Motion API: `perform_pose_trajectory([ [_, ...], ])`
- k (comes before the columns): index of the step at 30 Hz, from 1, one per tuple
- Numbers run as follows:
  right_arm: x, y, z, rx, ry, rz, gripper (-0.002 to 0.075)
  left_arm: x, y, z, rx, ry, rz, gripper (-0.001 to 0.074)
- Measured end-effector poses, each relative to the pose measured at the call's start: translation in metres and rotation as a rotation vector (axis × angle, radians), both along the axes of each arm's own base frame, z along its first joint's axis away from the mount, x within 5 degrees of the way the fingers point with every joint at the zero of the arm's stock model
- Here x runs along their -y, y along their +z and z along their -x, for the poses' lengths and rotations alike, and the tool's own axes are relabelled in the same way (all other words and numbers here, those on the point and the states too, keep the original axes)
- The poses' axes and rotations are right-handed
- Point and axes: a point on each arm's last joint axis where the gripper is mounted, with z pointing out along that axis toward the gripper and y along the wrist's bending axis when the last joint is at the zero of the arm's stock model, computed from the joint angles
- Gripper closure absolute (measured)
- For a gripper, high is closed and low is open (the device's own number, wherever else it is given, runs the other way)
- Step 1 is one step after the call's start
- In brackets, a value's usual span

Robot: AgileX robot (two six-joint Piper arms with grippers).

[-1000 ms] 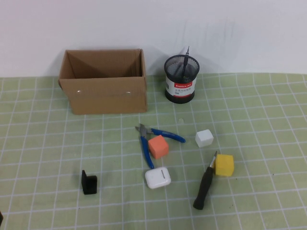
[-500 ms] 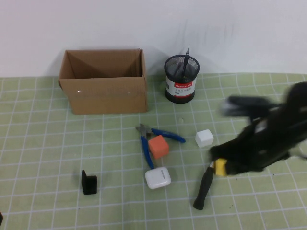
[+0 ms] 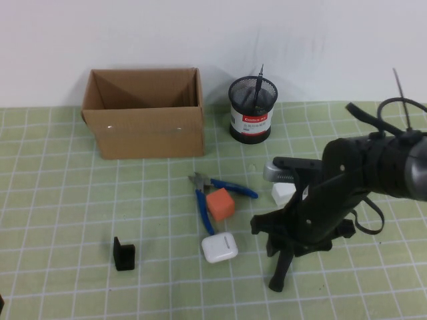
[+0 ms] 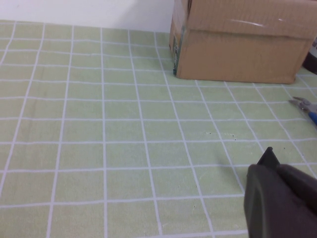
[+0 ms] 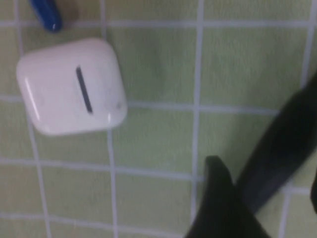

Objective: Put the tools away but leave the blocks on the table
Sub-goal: Pick up the black Screwdriver from the table

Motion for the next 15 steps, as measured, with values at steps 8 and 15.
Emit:
perform_pose_trajectory([
  [8, -0.004, -0.011, -0.007, -0.001, -0.042, -0.004, 0.0398, 0.000, 0.000, 0.000, 0.000, 0.000, 0.000, 0.0738],
  [15, -0.009, -0.013, -0.016, -0.007, -0.055, -0.004, 0.0398, 0.000, 0.000, 0.000, 0.000, 0.000, 0.000, 0.0738],
])
